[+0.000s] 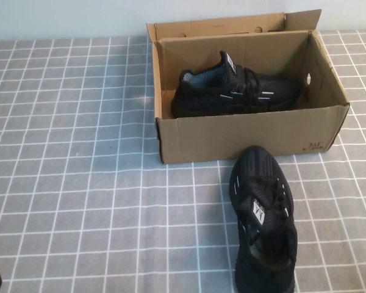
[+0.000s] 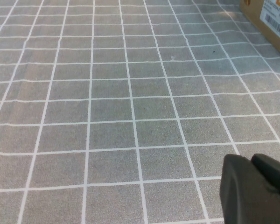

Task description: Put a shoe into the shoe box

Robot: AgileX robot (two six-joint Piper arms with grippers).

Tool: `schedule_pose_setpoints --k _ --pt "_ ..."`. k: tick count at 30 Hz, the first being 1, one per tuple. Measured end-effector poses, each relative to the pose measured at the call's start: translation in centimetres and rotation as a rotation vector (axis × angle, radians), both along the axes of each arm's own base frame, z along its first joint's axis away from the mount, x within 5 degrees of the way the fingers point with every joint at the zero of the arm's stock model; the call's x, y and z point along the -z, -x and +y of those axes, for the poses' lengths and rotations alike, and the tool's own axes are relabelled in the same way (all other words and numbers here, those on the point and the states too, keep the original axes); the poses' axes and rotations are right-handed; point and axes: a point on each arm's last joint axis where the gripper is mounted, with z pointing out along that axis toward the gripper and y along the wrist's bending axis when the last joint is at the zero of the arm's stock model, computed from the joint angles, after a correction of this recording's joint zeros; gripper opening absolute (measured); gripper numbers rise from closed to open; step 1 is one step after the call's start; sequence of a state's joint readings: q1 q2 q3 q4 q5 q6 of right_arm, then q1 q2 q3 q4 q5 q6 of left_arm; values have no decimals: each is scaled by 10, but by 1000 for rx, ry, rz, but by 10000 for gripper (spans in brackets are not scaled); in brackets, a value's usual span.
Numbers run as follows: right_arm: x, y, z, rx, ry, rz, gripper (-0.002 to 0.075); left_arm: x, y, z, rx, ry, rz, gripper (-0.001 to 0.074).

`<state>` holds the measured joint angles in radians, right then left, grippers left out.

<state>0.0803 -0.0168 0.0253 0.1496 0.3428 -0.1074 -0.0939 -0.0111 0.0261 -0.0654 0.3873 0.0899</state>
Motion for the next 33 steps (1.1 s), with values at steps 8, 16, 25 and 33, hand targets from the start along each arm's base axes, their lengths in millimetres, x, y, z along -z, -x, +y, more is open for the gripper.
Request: schedule_pose_setpoints --k 8,16,25,33 --pt "0 0 0 0 0 0 -16 0 0 0 0 0 0 -1" --pt "0 0 0 0 0 0 -16 0 0 0 0 0 0 -1" --pt "-8 -1 4 6 -229 -54 -16 0 0 0 0 0 0 -1" --pt "-22 -2 3 55 -663 -130 -16 0 0 0 0 0 0 -1"
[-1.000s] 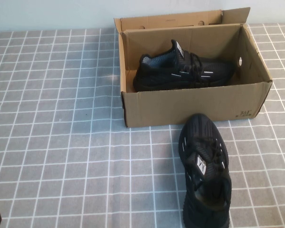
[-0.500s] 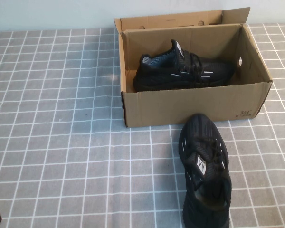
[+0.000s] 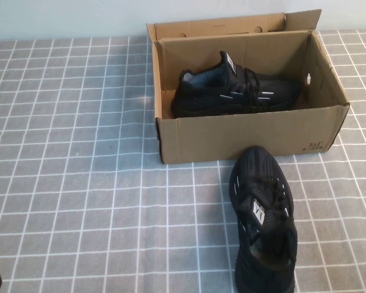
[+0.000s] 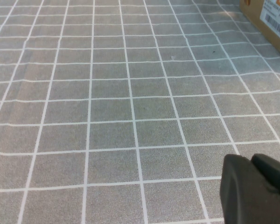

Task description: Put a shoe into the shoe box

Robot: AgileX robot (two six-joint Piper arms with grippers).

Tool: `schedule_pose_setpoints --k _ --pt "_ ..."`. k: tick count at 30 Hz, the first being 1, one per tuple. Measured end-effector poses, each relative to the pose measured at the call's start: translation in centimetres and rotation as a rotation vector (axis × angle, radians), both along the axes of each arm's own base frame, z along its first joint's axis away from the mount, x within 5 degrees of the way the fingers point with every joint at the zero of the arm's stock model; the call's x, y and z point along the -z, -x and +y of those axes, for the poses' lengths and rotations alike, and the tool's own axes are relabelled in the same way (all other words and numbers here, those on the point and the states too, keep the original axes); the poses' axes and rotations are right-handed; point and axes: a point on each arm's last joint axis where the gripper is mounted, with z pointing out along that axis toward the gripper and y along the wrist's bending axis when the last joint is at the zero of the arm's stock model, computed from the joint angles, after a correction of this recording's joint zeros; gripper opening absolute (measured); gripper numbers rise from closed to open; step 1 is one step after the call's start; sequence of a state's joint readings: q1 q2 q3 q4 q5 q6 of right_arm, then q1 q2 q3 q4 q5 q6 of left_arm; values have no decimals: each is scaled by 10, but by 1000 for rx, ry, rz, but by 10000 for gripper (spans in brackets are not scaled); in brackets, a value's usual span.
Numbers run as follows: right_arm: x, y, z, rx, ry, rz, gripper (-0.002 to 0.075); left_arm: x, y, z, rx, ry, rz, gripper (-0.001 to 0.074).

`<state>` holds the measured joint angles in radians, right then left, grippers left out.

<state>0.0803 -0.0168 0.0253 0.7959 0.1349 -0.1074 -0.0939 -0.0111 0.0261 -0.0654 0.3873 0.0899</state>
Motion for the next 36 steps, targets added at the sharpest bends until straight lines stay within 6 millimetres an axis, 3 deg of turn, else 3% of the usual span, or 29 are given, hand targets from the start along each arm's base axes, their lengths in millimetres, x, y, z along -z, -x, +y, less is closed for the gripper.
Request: schedule_pose_setpoints --k 6,10,14,18,25,32,36 --pt "-4 0 0 2 -247 5 -16 0 0 0 0 0 0 2" --pt "-5 2 7 -78 -268 44 -16 0 0 0 0 0 0 2" --pt "-33 6 18 -198 -203 70 -16 0 0 0 0 0 0 0" --pt "-66 -2 32 -361 -15 245 -16 0 0 0 0 0 0 -1" --pt "-105 -47 40 -577 350 540 -16 0 0 0 -1 2 0 1" --pt "-120 -115 49 -722 493 638 -16 0 0 0 -1 2 0 -1" --pt "-120 -142 69 -835 588 668 -16 0 0 0 -1 2 0 7"
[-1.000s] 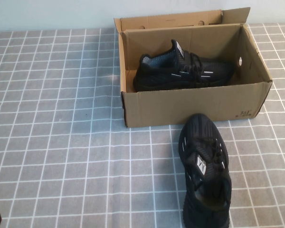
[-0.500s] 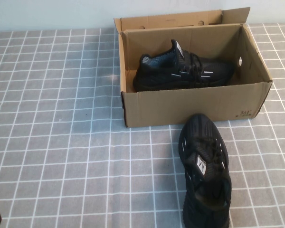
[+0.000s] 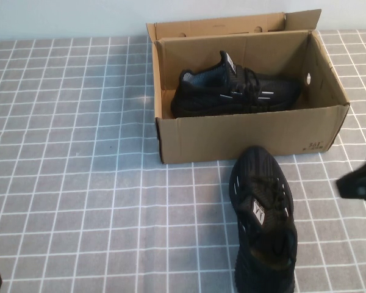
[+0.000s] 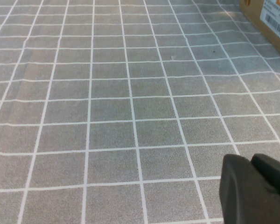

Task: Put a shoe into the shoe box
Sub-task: Pick up the shoe from the table

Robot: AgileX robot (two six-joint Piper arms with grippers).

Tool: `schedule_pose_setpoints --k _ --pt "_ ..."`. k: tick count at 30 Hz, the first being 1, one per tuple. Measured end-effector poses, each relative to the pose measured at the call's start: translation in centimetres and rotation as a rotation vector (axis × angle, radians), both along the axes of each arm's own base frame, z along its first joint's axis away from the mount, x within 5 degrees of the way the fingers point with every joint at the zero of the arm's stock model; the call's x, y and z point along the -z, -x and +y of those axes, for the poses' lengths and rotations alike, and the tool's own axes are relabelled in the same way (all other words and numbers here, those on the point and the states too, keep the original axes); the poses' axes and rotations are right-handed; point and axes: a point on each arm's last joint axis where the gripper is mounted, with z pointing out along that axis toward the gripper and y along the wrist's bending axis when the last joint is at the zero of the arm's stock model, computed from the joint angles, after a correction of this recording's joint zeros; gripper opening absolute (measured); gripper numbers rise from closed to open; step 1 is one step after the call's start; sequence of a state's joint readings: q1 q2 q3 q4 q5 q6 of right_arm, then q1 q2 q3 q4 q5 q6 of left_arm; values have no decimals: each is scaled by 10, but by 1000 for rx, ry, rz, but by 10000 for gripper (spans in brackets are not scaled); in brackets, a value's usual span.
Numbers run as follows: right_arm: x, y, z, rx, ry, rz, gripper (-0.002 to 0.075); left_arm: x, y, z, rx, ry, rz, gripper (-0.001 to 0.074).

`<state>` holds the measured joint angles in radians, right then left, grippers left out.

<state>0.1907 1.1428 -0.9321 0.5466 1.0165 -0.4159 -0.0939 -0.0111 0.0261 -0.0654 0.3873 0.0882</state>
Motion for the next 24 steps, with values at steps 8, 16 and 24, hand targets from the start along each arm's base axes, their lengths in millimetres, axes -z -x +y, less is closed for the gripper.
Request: schedule_pose_setpoints --k 8,16,24 --pt "1 -9 77 -372 163 -25 -16 0 0 0 0 0 0 0" --pt "19 -5 120 -597 367 -80 165 0 0 0 0 0 0 0" --pt "42 -30 128 -540 470 -148 447 0 0 0 0 0 0 17"
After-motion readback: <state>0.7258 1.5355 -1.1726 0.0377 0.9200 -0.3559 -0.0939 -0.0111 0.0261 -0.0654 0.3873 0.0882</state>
